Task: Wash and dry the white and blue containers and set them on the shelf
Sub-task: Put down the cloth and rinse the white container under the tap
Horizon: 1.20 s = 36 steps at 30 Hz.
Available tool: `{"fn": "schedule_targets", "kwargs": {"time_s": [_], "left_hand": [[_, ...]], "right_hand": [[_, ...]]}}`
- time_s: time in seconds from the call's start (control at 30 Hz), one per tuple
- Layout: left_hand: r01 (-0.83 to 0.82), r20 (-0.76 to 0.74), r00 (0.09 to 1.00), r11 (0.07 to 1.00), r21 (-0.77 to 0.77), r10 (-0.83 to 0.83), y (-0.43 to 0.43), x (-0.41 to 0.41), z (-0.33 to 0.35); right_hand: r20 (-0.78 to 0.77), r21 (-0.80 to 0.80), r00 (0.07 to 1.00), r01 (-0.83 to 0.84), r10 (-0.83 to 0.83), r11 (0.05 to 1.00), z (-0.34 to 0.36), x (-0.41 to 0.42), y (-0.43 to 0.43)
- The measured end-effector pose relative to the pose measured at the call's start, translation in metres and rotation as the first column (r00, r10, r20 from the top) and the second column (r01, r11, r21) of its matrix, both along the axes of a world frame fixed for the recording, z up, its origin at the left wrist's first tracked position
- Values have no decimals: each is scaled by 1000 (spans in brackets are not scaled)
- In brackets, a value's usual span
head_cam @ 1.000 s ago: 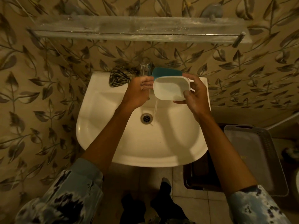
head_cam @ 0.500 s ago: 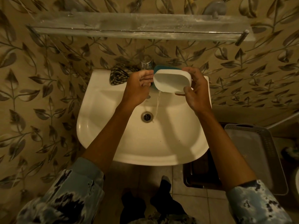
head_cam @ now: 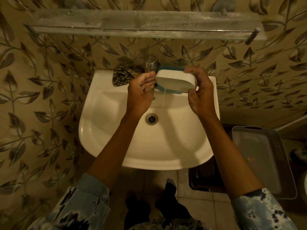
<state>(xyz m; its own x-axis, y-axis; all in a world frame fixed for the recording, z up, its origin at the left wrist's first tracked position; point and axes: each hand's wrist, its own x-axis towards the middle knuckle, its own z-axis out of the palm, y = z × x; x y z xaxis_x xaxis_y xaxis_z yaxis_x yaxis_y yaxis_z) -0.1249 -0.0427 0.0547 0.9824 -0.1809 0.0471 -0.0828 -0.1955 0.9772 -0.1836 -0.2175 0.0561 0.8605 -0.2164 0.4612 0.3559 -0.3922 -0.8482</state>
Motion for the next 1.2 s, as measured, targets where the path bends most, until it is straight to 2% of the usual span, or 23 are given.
{"fn": "schedule_targets", "kwargs": {"time_s": [0.23,0.43,0.6,0.77,0.93,1.07,1.2], "left_hand": [[15,-64,998,991,130,-6,3,-18,-21],[-35,43,999,993,117,30,2,-18,-15],[-24,5,1000,983,184,24,1,-25,-26],[-56,54,997,980,190,47,0,-26,-25],[-49,13,999,977,209,48,-4,-36,-26],[-39,5,999,970,239,39,-5,-38,-26],[-1,-2,1000,964,265,1,-6,-42,-26]], "right_hand": [[-113,28,993,-28,32,999,-27,-14,6],[6,61,999,-35,35,998,-26,-11,9],[-101,64,994,-38,44,997,-36,-16,11],[-79,82,995,-50,57,995,-37,-17,9],[-127,135,989,-58,75,989,-45,-23,10],[-242,177,970,10,34,984,-55,-30,11],[-358,333,933,96,32,938,-66,-37,14]]}}
